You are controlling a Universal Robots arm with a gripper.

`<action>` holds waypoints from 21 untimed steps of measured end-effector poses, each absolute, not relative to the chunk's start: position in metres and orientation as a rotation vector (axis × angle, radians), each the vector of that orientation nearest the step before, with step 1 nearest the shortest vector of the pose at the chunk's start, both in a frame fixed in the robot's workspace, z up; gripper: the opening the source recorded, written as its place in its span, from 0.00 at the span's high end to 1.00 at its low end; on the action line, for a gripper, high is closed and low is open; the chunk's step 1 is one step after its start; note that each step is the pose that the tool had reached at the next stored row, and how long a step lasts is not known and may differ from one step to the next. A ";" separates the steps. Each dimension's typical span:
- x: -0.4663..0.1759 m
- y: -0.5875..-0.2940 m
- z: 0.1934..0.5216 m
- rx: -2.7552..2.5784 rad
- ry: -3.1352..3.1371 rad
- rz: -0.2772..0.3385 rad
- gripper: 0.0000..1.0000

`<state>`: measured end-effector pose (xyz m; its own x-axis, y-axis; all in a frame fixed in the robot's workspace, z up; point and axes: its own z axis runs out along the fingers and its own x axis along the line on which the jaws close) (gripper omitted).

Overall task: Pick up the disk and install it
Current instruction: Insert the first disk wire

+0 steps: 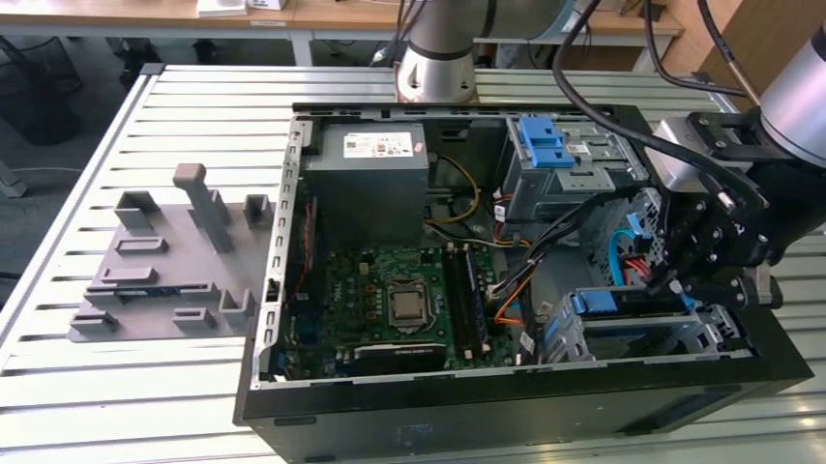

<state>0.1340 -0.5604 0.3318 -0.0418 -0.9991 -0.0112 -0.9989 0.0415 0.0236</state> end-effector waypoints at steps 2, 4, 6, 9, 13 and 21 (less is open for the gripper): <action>0.134 -0.560 0.331 2.168 -2.260 -0.041 0.84; 0.135 -0.560 0.330 2.167 -2.259 -0.042 0.84; 0.135 -0.560 0.330 2.166 -2.259 -0.042 0.84; 0.135 -0.560 0.330 2.167 -2.259 -0.042 0.84; 0.135 -0.560 0.330 2.167 -2.259 -0.043 0.76; 0.135 -0.560 0.339 2.167 -2.259 -0.043 0.76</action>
<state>0.1350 -0.5603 0.3392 -0.0418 -0.9991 -0.0108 -0.9988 0.0415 0.0275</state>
